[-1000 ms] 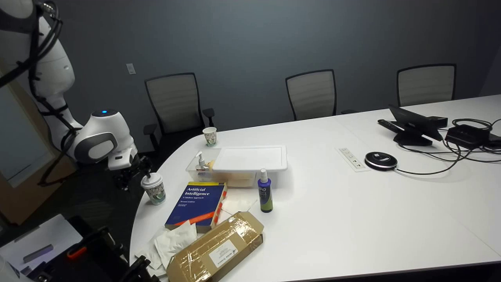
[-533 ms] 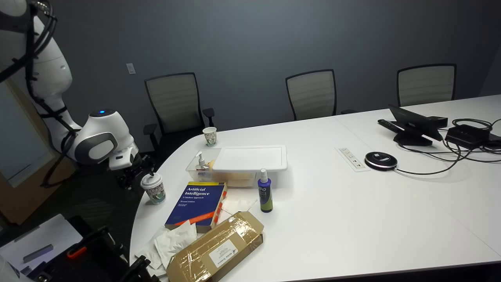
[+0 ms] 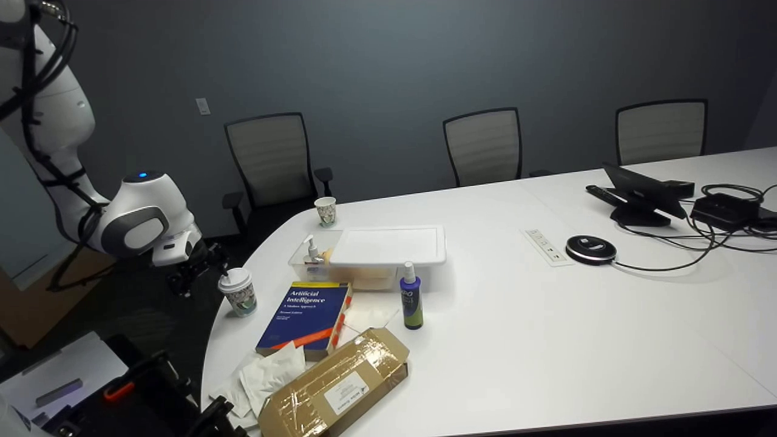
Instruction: Remove the lid from the coffee cup.
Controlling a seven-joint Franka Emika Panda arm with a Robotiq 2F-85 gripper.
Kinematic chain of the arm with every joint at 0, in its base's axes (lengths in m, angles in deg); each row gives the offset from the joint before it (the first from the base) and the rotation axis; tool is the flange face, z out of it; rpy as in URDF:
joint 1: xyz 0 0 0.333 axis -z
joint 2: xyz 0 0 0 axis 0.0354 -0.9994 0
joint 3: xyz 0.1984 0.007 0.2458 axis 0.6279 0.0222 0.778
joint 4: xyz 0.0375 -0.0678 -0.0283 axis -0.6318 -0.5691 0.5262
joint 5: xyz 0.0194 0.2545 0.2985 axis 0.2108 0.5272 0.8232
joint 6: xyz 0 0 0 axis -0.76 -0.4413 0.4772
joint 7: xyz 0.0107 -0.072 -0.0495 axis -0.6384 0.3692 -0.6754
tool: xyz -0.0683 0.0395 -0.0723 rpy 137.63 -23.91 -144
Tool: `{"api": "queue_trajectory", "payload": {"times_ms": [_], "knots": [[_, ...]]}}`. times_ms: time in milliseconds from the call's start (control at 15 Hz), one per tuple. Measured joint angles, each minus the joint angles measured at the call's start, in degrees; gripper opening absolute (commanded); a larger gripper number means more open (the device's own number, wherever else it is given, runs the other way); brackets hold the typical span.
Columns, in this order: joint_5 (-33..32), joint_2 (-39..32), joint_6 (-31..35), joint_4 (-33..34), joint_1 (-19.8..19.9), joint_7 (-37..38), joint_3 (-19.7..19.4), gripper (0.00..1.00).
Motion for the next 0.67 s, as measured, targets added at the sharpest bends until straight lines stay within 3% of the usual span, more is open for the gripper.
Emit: {"api": "queue_trajectory", "payload": {"times_ms": [667], "knots": [[0.03,0.58,0.55,-1.54,-1.76,3.57,-0.85,1.0]]}}
